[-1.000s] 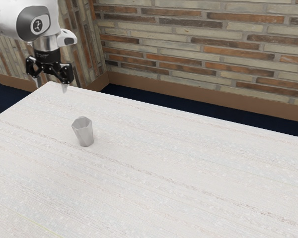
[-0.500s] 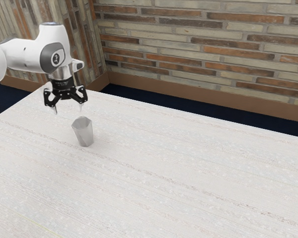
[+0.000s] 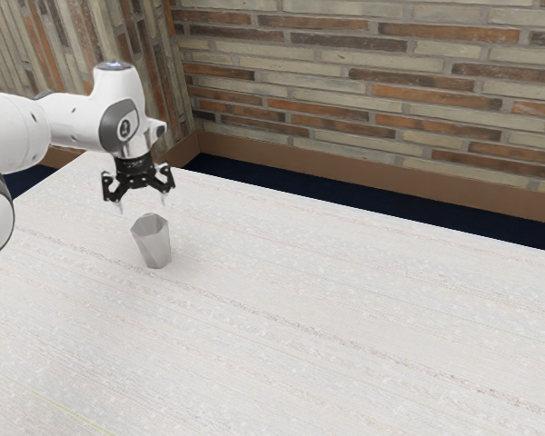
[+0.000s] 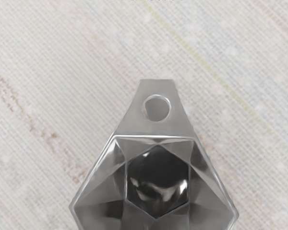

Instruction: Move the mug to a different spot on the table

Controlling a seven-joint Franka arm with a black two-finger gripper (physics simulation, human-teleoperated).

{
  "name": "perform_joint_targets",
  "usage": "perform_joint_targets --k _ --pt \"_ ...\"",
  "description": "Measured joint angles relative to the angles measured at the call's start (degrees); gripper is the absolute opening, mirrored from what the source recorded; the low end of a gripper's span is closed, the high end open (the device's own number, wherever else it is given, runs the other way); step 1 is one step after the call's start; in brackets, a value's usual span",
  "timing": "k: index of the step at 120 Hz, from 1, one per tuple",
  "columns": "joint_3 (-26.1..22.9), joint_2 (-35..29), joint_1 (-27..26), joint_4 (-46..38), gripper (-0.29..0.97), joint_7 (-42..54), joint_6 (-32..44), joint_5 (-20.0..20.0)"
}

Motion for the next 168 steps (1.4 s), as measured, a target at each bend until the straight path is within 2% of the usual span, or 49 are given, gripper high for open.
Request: perform_joint_targets --k 16,70,168 --pt "0.0 0.8 0.1 0.2 0.68 2.1 1.3 0.1" --pt "-0.6 8.8 2.6 8.9 0.67 7.5 3.1 -1.7" --pt "-1.2 12.0 5.1 9.1 0.67 11.6 3.2 -7.4"
